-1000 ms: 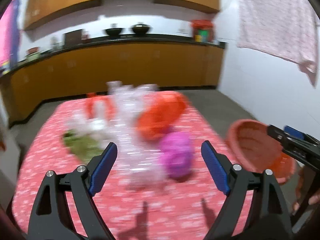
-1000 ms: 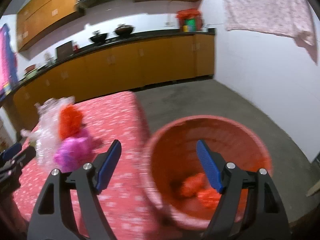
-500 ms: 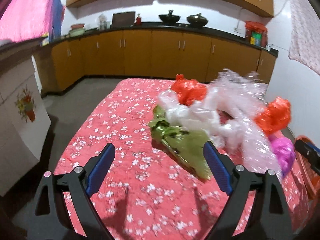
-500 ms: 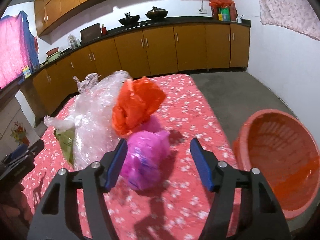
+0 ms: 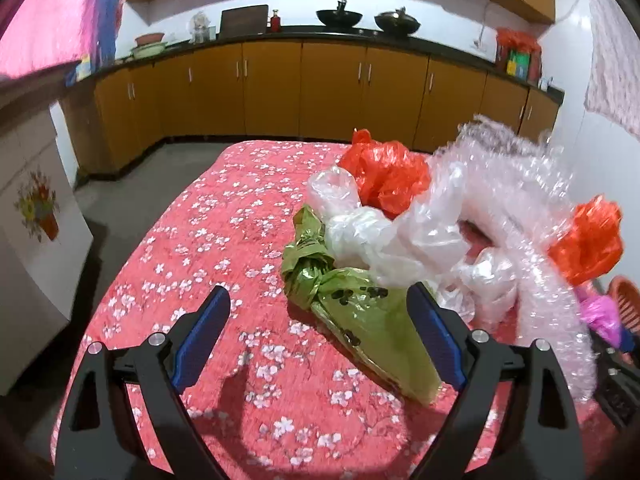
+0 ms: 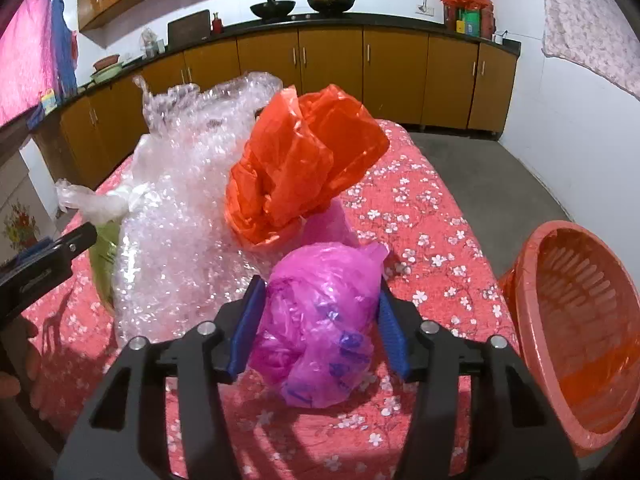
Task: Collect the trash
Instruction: 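Grasp the green bag with the left tool while the right tool grasps the pink bag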
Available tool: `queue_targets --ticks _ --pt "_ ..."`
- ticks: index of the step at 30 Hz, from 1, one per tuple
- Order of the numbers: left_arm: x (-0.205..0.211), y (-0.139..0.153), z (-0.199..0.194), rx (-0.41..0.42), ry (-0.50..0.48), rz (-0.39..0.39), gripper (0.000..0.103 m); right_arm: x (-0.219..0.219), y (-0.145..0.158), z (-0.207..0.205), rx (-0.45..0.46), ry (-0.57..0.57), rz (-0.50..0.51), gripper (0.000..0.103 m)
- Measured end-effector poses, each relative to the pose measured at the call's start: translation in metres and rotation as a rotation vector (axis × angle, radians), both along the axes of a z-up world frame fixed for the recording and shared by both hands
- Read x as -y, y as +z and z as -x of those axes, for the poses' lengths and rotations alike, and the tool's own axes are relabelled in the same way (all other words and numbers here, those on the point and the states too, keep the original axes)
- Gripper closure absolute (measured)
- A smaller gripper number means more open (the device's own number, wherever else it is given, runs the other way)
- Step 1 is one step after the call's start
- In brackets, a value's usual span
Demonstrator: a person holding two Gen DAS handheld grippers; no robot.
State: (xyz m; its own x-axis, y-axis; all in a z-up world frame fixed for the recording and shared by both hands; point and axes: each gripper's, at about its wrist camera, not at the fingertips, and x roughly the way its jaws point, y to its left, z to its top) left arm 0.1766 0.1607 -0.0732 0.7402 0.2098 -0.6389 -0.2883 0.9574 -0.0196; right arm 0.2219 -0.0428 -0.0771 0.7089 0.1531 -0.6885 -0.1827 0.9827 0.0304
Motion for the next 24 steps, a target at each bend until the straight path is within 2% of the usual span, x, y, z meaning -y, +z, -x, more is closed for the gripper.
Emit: queue_targets --ticks 9,12,14,18,20,24 --pt "0.006 -0.007 -0.015 -0.072 0.006 -0.039 0.014 0.002 0.001 0.003 0.014 -0.001 0.005 0.056" --pt "0.004 -0.011 -0.022 -0.104 0.001 -0.026 0.022 0.005 0.001 0.004 0.008 -0.006 -0.005 0.056" --pt "0.002 -0.015 -0.025 -0.132 -0.006 -0.009 0.040 0.007 0.000 0.005 0.007 -0.010 -0.006 0.056" --pt "-0.005 -0.017 -0.020 -0.138 -0.012 0.021 0.058 0.012 0.002 0.005 0.007 -0.015 -0.006 0.057" --pt "-0.011 -0.016 -0.015 -0.135 -0.023 0.028 0.072 0.013 0.003 0.007 0.008 -0.018 -0.006 0.059" --pt "-0.019 -0.012 -0.004 -0.126 -0.035 0.022 0.083 0.017 0.005 0.010 0.012 -0.028 -0.007 0.060"
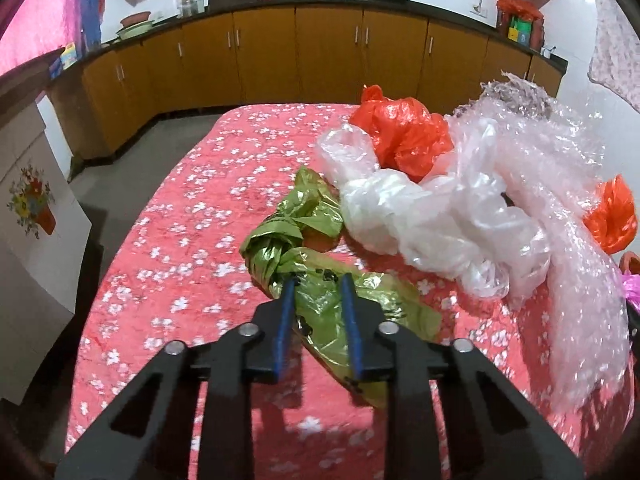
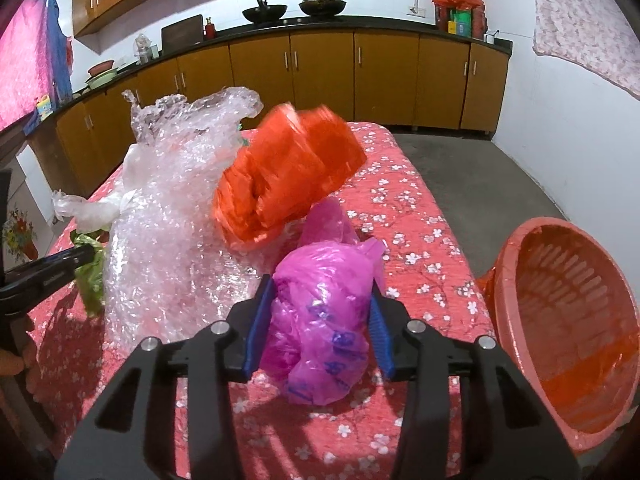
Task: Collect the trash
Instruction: 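Grasp the green bag with the left tool while the right tool grasps the pink bag, then carry the green and pink bags to the basket and release them inside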
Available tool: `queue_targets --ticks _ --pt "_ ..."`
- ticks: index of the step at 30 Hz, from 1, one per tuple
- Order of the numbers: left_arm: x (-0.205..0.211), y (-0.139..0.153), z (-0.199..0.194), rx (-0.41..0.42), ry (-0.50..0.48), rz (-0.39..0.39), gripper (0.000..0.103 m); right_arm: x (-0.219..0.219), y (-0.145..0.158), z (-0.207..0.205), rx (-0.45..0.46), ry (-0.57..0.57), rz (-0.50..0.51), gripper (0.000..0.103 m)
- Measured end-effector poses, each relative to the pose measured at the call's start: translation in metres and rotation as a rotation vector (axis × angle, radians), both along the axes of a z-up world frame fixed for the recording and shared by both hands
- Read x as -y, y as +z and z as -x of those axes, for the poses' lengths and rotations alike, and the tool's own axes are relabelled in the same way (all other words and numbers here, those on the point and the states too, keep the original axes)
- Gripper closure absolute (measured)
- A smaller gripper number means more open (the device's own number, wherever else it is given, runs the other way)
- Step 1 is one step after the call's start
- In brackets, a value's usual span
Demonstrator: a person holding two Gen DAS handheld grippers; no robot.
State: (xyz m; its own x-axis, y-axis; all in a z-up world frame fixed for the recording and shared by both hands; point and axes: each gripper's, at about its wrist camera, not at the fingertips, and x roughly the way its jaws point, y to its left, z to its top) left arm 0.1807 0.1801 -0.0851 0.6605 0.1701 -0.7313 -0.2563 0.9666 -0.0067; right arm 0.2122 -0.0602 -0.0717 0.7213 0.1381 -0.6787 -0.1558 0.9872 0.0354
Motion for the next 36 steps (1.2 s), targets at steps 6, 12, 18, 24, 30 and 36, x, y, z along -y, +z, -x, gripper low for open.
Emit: queue_targets --ticks 6,12,18,24,30,36 --pt "-0.004 0.010 0.017 0.030 -0.032 -0.011 0.096 0.007 0.003 0.007 -0.002 -0.010 -0.010 0.062" --pt "-0.009 0.012 0.028 0.035 -0.034 0.009 0.100 0.013 0.005 0.015 -0.001 -0.019 -0.012 0.063" --pt "-0.015 0.023 0.039 0.075 -0.030 0.029 0.101 0.025 0.007 0.026 0.005 -0.033 -0.013 0.064" --pt "-0.015 0.045 0.049 0.138 -0.041 0.026 0.101 0.032 0.011 0.035 0.011 -0.035 -0.028 0.066" --pt "-0.010 0.056 0.057 0.168 -0.057 0.019 0.101 0.037 0.014 0.043 0.015 -0.026 -0.029 0.067" --pt "-0.003 0.066 0.066 0.197 -0.081 0.021 0.101 0.045 0.020 0.052 0.025 -0.039 -0.035 0.067"
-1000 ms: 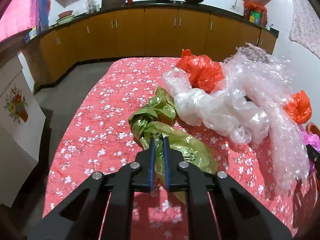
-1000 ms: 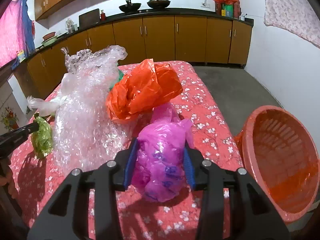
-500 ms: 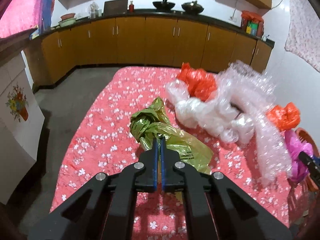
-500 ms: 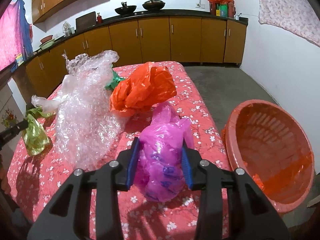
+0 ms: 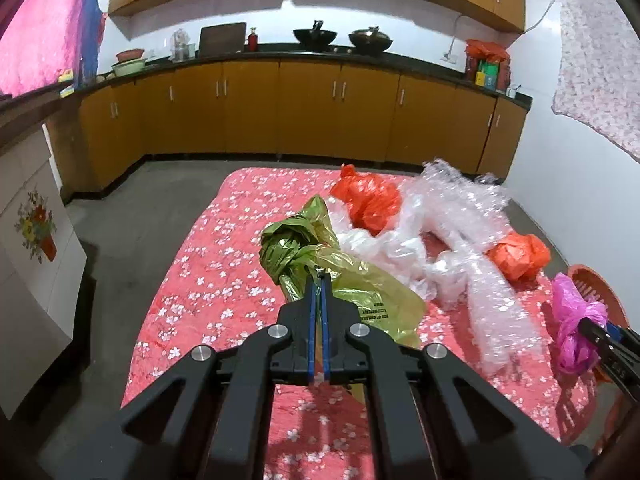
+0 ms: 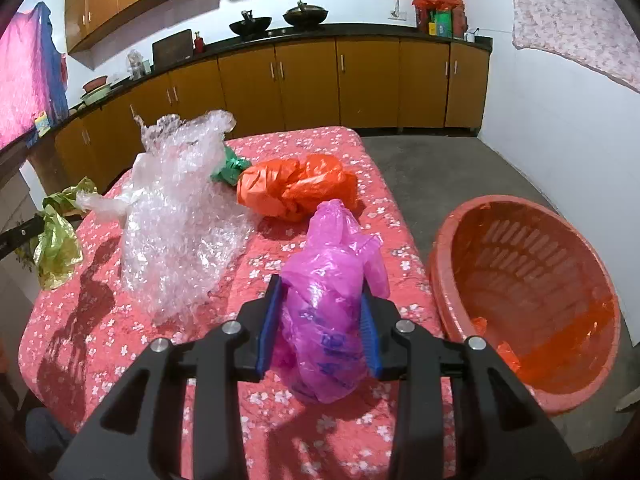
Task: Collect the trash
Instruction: 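Carry the green and pink bags to the basket and release them inside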
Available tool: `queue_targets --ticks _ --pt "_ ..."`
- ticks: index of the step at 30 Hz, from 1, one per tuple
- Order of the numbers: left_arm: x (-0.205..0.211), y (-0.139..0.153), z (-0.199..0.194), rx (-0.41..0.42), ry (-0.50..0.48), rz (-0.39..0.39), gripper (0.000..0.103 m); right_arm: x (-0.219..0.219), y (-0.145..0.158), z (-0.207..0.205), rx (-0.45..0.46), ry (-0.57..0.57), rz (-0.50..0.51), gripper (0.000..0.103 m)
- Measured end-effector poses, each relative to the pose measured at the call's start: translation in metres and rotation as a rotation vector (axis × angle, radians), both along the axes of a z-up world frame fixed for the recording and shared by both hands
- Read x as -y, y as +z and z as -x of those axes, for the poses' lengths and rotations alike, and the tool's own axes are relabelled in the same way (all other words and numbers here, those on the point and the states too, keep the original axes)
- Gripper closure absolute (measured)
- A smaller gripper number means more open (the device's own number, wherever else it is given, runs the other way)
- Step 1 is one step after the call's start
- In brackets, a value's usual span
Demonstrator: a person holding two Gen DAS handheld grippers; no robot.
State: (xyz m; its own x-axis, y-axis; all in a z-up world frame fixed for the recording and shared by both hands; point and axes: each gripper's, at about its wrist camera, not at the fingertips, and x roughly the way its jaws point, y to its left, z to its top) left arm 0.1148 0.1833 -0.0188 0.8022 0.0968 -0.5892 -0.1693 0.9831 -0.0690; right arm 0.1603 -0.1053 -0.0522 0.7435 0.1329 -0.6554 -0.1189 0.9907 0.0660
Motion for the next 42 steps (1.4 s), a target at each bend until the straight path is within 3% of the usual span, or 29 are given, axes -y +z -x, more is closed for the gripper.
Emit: queue_targets --ticks 11,20,33,42 --pt "0.044 0.041 0.012 0.085 -0.106 -0.009 0.101 0.035 0.031 0.011 0.075 -0.050 -0.002 0.067" --pt "0.137 0.061 0.009 0.126 -0.320 0.009 0.101 0.110 0.045 0.023 0.114 -0.177 0.015 0.067" --pt "0.277 0.031 -0.020 0.069 -0.592 0.060 0.101 0.218 0.041 0.034 0.089 -0.350 0.034 0.067" --pt "0.327 0.010 -0.032 0.020 -0.671 0.034 0.101 0.234 0.027 0.020 0.072 -0.345 0.018 0.067"
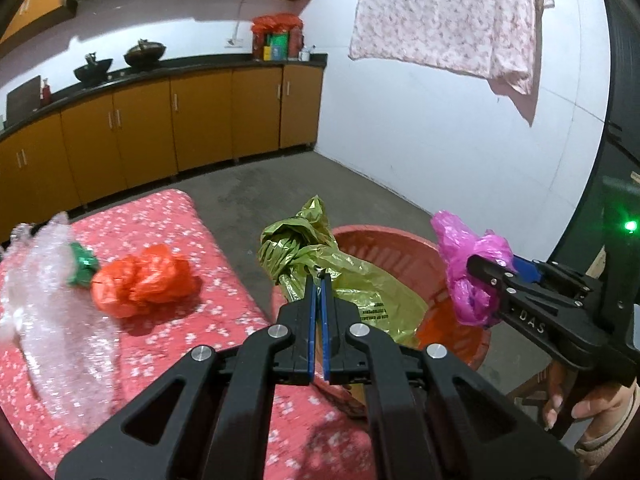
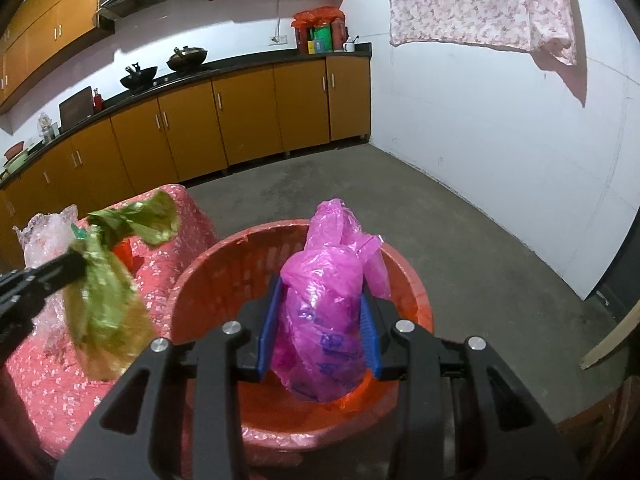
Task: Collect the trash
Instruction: 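Carry the green and pink bags to the basket and release them inside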
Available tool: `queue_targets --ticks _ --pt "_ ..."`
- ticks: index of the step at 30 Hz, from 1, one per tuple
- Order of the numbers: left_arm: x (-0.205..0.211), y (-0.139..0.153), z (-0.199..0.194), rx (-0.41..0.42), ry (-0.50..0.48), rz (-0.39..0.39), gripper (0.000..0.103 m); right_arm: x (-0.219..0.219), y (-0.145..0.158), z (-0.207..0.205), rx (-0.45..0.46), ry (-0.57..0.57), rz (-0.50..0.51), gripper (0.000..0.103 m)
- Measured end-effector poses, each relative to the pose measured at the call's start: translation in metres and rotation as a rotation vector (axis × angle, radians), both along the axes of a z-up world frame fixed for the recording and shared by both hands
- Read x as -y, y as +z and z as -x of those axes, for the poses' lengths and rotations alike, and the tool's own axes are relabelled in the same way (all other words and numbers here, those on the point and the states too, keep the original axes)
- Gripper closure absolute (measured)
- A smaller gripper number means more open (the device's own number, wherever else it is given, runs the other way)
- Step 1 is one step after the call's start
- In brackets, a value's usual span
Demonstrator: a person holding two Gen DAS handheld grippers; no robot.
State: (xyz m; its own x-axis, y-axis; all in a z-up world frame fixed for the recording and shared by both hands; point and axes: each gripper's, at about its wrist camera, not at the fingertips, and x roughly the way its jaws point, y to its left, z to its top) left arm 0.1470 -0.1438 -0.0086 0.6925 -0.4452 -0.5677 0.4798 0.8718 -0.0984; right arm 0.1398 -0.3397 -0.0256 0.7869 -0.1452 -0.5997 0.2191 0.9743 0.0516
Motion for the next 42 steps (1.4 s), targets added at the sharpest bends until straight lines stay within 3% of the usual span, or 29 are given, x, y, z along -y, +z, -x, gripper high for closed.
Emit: queue_targets --ticks 21,29,31,34,42 --pt "0.047 -0.030 -0.022 -0.063 -0.081 -0.061 0.101 0.015 -0.017 -0.014 0.010 -0.003 -0.038 0.067" --pt "0.049 -0.037 -0.026 -0.084 -0.074 -0.058 0.099 0.018 -0.018 -0.014 0.033 0.012 -0.062 0.055" --pt "0.047 -0.039 -0.027 -0.094 -0.073 -0.056 0.091 0.019 -0.017 -0.014 0.036 0.013 -0.063 0.051" --pt "0.043 -0.038 -0.027 -0.087 -0.058 -0.040 0.063 0.020 -0.016 -0.014 0.037 0.005 -0.061 0.051" --pt "0.030 -0.030 -0.027 -0.076 -0.016 -0.015 0.063 0.022 -0.016 -0.010 0.033 -0.021 -0.052 0.049"
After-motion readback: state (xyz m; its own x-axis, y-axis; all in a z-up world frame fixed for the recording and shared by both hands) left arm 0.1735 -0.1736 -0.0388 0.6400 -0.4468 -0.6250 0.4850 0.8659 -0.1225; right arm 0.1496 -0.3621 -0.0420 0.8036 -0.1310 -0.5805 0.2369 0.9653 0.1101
